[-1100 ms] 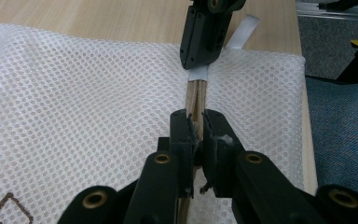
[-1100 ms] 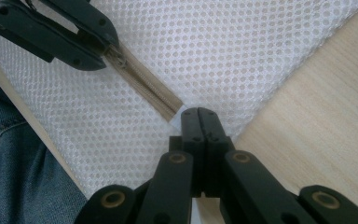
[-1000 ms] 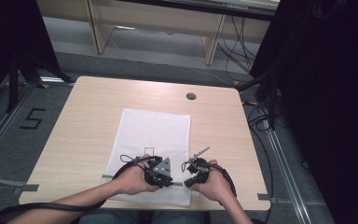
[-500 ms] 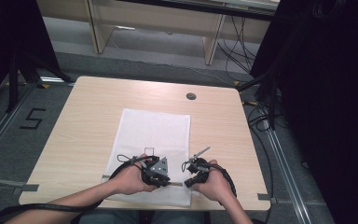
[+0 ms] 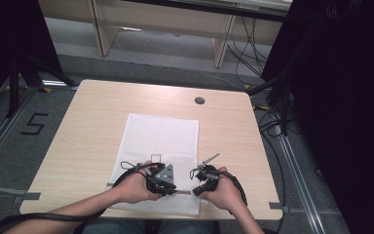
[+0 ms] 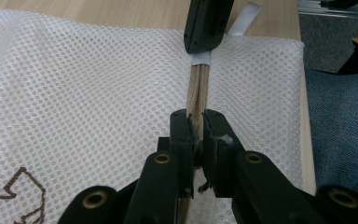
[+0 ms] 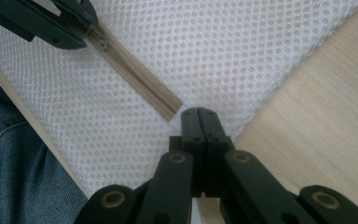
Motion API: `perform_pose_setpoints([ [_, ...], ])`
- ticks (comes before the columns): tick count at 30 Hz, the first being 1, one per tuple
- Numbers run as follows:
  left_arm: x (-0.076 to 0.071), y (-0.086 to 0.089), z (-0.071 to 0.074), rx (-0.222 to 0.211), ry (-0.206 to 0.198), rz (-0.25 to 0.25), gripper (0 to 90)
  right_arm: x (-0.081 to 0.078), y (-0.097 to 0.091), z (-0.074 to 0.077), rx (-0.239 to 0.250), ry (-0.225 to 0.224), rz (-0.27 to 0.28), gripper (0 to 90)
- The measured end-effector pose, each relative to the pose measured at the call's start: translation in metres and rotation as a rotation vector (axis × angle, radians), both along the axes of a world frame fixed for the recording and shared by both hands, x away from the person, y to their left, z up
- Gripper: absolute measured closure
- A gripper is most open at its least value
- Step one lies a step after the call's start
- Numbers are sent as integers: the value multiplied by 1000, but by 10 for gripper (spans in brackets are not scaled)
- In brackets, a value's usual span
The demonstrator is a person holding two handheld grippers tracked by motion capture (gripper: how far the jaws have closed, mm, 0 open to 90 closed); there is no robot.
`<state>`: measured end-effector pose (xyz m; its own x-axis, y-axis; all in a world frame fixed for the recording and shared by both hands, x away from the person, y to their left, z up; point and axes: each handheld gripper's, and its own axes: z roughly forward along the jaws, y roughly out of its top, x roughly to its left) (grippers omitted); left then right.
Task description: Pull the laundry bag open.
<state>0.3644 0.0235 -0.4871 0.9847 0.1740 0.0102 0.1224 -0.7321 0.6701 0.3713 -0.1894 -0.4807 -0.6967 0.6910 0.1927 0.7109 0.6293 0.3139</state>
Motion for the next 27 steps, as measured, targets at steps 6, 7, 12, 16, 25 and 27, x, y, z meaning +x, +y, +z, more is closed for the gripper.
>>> perform_pose_setpoints([
  [6, 0, 1, 0, 2, 8, 4, 825, 0, 0, 0, 0, 1, 0, 900],
  [7, 1, 2, 0, 5, 2, 2, 826, 0, 0, 0, 0, 0, 0, 900],
  [12, 1, 3, 0, 2, -1, 0, 825, 0, 0, 0, 0, 0, 0, 900],
  [16, 1, 3, 0, 8, 0, 2, 825, 0, 0, 0, 0, -1, 1, 900],
  [25, 1, 5, -1, 2, 11, 5, 825, 0, 0, 0, 0, 0, 1, 900],
  [27, 1, 6, -1, 0, 8, 7, 825, 0, 0, 0, 0, 1, 1, 900],
])
